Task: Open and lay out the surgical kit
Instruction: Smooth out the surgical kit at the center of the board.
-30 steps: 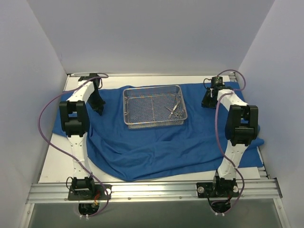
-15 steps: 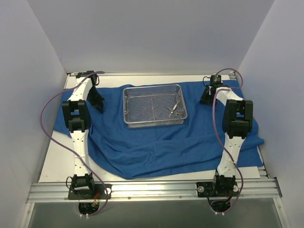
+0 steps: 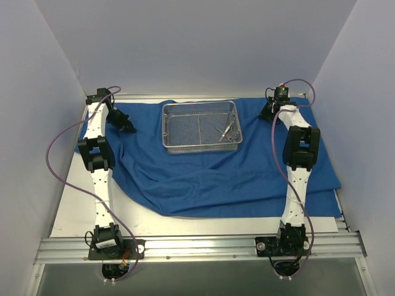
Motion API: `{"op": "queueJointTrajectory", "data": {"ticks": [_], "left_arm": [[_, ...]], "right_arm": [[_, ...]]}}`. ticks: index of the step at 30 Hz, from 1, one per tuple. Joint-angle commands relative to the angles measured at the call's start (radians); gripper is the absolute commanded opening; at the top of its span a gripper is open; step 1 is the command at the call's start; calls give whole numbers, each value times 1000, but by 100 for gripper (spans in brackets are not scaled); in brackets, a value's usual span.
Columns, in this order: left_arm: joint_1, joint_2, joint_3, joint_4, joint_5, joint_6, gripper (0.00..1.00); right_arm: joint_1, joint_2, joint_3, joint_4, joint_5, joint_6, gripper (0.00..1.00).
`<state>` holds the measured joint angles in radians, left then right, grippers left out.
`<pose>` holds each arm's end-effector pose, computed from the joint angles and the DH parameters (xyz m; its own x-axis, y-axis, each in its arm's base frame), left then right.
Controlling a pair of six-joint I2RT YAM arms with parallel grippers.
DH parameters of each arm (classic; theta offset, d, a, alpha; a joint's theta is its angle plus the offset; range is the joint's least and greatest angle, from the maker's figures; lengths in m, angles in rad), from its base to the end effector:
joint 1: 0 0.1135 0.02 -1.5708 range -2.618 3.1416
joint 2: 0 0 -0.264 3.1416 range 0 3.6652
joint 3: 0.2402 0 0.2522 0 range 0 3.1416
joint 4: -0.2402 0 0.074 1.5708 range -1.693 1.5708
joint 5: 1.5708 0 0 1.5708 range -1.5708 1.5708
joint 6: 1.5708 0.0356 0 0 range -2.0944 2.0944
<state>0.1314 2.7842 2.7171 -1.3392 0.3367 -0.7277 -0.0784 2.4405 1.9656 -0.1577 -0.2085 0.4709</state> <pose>0.5303 0.0582 0.1431 -0.6837 -0.7236 0.0945 -0.7028 0.6180 -0.3523 0.5537 -0.0361 0.1608 -0.5660 0.4897 -0.6632 0.1874 0.8598 0.4750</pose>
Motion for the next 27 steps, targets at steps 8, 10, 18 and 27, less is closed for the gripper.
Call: {"op": "queueJointTrajectory", "data": {"ticks": [8,10,18,27], "left_arm": [[50,9,-117,380,-8,-21,4],[42,-61,-100,365,-2,7,24],[2,-468,-261,305,-174,126,59],[68,-988,-951,363,-272,100,81]], "right_arm": [[-30,180,133,-178,1,-32,4],[-31,145,148,-190,-5,-55,13],[-8,25,314,-292,-78,-32,46],[127,-385,-104,-339,-264,-26,72]]}}
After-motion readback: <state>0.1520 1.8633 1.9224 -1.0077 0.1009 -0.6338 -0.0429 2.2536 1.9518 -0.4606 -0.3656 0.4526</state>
